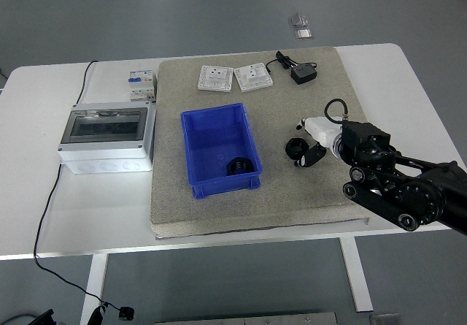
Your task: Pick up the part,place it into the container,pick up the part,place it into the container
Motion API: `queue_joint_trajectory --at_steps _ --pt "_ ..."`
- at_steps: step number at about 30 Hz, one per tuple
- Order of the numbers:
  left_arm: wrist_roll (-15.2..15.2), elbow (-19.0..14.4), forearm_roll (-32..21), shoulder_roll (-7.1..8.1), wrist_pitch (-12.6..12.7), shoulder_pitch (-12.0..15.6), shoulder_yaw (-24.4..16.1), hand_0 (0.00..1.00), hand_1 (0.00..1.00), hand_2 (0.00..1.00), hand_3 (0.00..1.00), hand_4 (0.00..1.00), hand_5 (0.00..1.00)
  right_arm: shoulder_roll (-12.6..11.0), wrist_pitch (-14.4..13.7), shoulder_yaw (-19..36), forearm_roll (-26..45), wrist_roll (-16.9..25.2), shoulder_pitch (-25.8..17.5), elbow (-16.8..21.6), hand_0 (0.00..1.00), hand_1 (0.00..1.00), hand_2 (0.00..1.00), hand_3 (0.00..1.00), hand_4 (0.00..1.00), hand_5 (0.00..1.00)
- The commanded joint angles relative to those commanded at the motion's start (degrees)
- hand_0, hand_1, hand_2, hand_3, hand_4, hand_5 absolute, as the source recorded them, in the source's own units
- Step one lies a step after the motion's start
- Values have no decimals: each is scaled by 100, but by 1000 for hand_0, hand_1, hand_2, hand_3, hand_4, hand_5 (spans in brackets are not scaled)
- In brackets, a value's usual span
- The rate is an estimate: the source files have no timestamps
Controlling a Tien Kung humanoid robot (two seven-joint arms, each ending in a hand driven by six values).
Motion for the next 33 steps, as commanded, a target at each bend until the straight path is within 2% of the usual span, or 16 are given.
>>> queue_joint_trajectory --at_steps 1,2,7,8,13,14,18,23,31,33 --pt "2 0 6 1 -1 1 -2 686 752 753 842 973 998 5 -19 -26 9 3 -4 -6 497 528 747 771 782 260" --pt "2 0 8 1 -1 2 -3 686 751 753 841 973 998 7 -33 -40 10 8 -8 -10 436 449 621 655 580 157" --pt "-4 0 2 -1 8 10 3 686 751 753 841 973 998 8 -276 -101 -11 122 -38 8 436 449 621 655 580 157" --pt "-4 0 3 -1 9 11 2 686 752 753 840 973 998 5 -318 -103 -11 150 -40 15 392 413 554 594 466 105" --pt "-6 -1 6 0 12 18 1 686 752 753 840 973 998 -20 -480 -99 -2 253 -35 55 392 413 554 594 466 105" --pt "-8 -1 5 1 14 19 3 685 751 753 840 974 998 -31 -509 -85 -18 269 -22 62 384 407 547 586 424 76" --pt "-11 -3 10 5 18 22 6 685 751 753 840 974 998 -94 -590 21 -79 321 69 126 384 407 547 586 424 76" --pt "-14 -6 31 14 27 31 0 685 750 752 837 974 998 -139 -814 208 -226 423 292 454 377 408 550 590 394 53" --pt "-2 -7 82 16 26 23 -23 685 751 749 836 974 998 235 -1290 11 -774 708 334 1057 352 411 561 597 393 58" --pt "-1 -6 95 19 23 16 -26 685 751 748 835 975 998 251 -1223 -18 -724 809 321 1115 356 428 574 612 408 76"
